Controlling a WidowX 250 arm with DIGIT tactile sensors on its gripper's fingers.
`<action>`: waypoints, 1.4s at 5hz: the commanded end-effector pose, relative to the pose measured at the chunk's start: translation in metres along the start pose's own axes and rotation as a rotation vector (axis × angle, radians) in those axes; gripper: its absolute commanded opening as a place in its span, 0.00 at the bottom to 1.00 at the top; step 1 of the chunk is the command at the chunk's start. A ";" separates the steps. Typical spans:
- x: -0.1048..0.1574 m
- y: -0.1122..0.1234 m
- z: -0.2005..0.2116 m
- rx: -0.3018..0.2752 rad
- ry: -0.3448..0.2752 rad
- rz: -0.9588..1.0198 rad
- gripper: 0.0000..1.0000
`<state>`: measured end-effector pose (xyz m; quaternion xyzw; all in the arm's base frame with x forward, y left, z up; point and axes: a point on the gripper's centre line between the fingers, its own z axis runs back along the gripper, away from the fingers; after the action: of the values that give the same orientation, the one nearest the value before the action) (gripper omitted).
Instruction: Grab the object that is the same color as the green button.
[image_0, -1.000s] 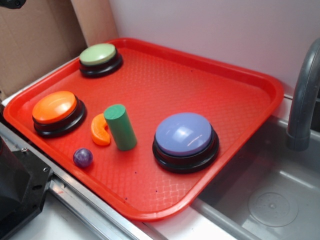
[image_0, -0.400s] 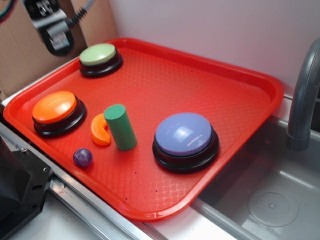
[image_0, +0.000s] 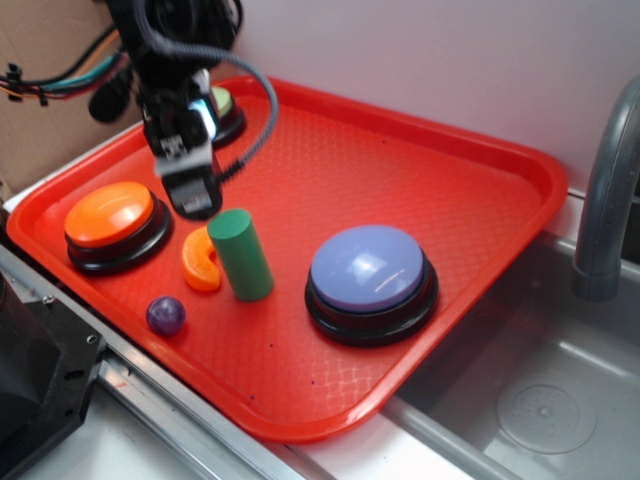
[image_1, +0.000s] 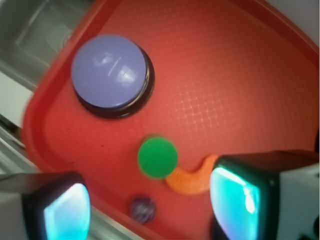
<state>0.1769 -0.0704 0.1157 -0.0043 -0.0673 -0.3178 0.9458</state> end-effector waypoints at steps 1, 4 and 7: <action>0.007 0.012 -0.057 -0.040 -0.055 -0.127 1.00; -0.001 0.015 -0.085 -0.150 -0.044 -0.240 0.51; 0.008 0.028 -0.055 -0.072 -0.085 -0.018 0.00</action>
<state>0.1965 -0.0496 0.0504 -0.0560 -0.0598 -0.3220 0.9432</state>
